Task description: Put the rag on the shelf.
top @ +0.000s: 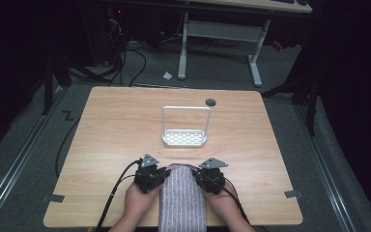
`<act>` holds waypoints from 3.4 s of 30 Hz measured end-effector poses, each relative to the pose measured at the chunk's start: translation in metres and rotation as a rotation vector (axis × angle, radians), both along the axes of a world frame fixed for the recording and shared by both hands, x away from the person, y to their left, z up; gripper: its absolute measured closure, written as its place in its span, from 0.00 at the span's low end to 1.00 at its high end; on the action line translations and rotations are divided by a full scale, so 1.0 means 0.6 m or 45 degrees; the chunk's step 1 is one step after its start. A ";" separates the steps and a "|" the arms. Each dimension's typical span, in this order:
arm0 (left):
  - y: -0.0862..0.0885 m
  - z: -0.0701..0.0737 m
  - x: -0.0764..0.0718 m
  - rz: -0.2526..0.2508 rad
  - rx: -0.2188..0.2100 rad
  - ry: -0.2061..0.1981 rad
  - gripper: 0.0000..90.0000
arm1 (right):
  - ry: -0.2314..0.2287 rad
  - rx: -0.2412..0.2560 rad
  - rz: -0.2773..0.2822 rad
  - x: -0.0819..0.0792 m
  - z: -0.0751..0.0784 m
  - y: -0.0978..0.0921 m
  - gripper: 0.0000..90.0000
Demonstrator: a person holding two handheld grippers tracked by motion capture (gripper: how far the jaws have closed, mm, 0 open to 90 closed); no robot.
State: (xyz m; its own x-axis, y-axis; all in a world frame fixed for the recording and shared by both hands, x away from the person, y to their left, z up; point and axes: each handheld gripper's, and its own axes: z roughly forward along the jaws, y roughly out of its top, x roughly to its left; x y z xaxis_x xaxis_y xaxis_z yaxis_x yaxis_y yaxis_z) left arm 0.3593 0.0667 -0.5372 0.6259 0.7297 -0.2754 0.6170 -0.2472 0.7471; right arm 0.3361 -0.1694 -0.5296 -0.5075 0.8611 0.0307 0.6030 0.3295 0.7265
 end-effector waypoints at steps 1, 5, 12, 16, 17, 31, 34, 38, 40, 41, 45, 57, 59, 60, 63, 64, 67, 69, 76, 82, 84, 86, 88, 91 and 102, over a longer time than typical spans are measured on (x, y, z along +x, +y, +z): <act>0.000 0.000 0.000 -0.004 -0.001 0.003 0.86 | -0.011 -0.007 0.001 -0.001 0.000 0.001 0.91; 0.001 0.000 0.001 -0.007 -0.003 0.007 0.88 | 0.003 0.024 0.016 0.002 -0.002 -0.003 0.92; -0.002 0.008 -0.010 0.010 0.003 -0.050 0.89 | -0.045 0.031 0.033 -0.002 0.008 -0.007 0.93; -0.002 0.024 -0.022 0.021 -0.039 -0.117 0.89 | -0.128 0.081 0.037 -0.015 0.023 -0.005 0.93; -0.001 0.028 -0.026 0.021 -0.051 -0.136 0.89 | -0.150 0.090 0.036 -0.018 0.026 -0.005 0.93; 0.002 0.120 -0.060 0.054 -0.162 -0.435 0.89 | -0.472 0.136 0.024 -0.044 0.097 0.009 0.93; 0.002 0.138 -0.059 0.072 -0.194 -0.472 0.89 | -0.505 0.148 0.016 -0.042 0.113 0.008 0.93; 0.002 0.162 -0.056 0.073 -0.215 -0.519 0.89 | -0.560 0.176 -0.005 -0.037 0.139 0.004 0.93; 0.001 0.176 -0.055 0.076 -0.210 -0.551 0.89 | -0.577 0.191 -0.007 -0.034 0.153 0.001 0.93; 0.001 0.184 -0.055 0.076 -0.212 -0.566 0.89 | -0.588 0.197 -0.011 -0.033 0.160 -0.001 0.93; 0.000 0.213 -0.053 0.077 -0.248 -0.623 0.89 | -0.637 0.226 -0.029 -0.028 0.186 -0.005 0.93; 0.004 0.280 -0.046 0.108 -0.298 -0.789 0.90 | -0.773 0.307 -0.046 -0.018 0.258 -0.002 0.93; 0.005 0.292 -0.044 0.111 -0.297 -0.814 0.90 | -0.791 0.317 -0.049 -0.016 0.270 -0.002 0.93; 0.006 0.298 -0.043 0.109 -0.298 -0.826 0.90 | -0.801 0.321 -0.050 -0.015 0.276 -0.002 0.93; 0.007 0.312 -0.039 0.108 -0.296 -0.851 0.90 | -0.834 0.324 -0.044 -0.011 0.293 -0.003 0.93; 0.007 0.316 -0.038 0.106 -0.291 -0.860 0.90 | -0.839 0.324 -0.042 -0.010 0.299 -0.004 0.93; 0.005 0.324 -0.034 0.100 -0.280 -0.876 0.90 | -0.859 0.319 -0.041 -0.008 0.313 -0.006 0.93; 0.003 0.327 -0.030 0.099 -0.282 -0.880 0.90 | -0.867 0.321 -0.044 -0.007 0.320 -0.008 0.93; -0.006 0.332 -0.013 0.089 -0.255 -0.885 0.90 | -0.873 0.325 -0.062 0.000 0.330 -0.016 0.93; -0.015 0.339 0.028 0.068 -0.187 -0.899 0.90 | -0.867 0.348 -0.092 0.026 0.346 -0.030 0.93; -0.018 0.342 0.039 0.060 -0.181 -0.899 0.90 | -0.867 0.355 -0.105 0.037 0.351 -0.033 0.93; -0.020 0.348 0.052 0.055 -0.181 -0.920 0.90 | -0.871 0.353 -0.115 0.048 0.356 -0.034 0.93; -0.018 0.352 0.070 0.068 -0.206 -0.909 0.89 | -0.874 0.352 -0.121 0.060 0.360 -0.034 0.93; -0.017 0.358 0.098 0.090 -0.208 -0.912 0.90 | -0.878 0.348 -0.126 0.081 0.363 -0.031 0.93; -0.014 0.366 0.179 0.152 -0.176 -0.878 0.89 | -0.856 0.346 -0.135 0.167 0.373 -0.017 0.93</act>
